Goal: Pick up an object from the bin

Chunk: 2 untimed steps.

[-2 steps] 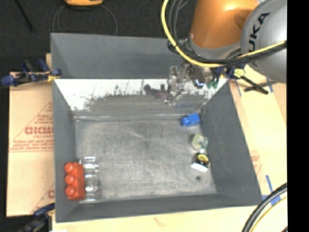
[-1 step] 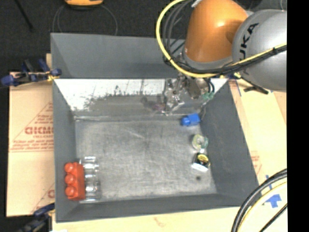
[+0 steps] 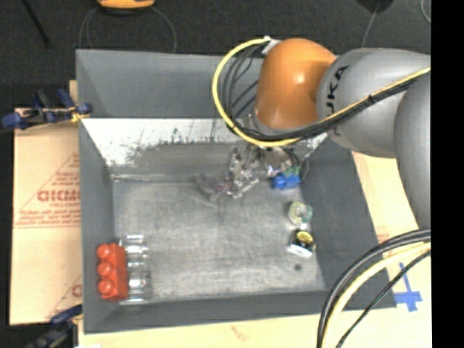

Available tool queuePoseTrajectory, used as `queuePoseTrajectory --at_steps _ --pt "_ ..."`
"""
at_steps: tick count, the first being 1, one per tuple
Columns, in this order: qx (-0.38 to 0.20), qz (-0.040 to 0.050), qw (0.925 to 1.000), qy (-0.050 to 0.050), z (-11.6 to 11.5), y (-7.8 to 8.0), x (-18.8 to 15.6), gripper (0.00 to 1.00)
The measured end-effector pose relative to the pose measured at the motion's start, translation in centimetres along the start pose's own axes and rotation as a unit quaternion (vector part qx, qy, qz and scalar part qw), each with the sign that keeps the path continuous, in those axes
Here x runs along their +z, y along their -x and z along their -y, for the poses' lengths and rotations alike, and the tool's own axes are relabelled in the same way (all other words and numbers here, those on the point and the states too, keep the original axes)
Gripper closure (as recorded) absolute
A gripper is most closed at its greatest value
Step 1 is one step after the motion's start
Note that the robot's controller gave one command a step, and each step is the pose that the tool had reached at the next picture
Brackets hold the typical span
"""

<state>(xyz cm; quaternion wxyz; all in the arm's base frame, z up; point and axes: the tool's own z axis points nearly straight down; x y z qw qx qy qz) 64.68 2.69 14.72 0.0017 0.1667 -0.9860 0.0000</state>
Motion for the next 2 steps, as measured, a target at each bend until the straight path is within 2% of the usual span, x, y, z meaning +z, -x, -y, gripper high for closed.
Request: queuePoseTrajectory --at_steps 1,2 --pt "-0.006 0.0058 1.0000 -0.002 1.4 -1.4 -4.3 1.00" --pt "-0.002 0.0065 1.0000 -0.003 1.7 -1.0 -8.7 1.00"
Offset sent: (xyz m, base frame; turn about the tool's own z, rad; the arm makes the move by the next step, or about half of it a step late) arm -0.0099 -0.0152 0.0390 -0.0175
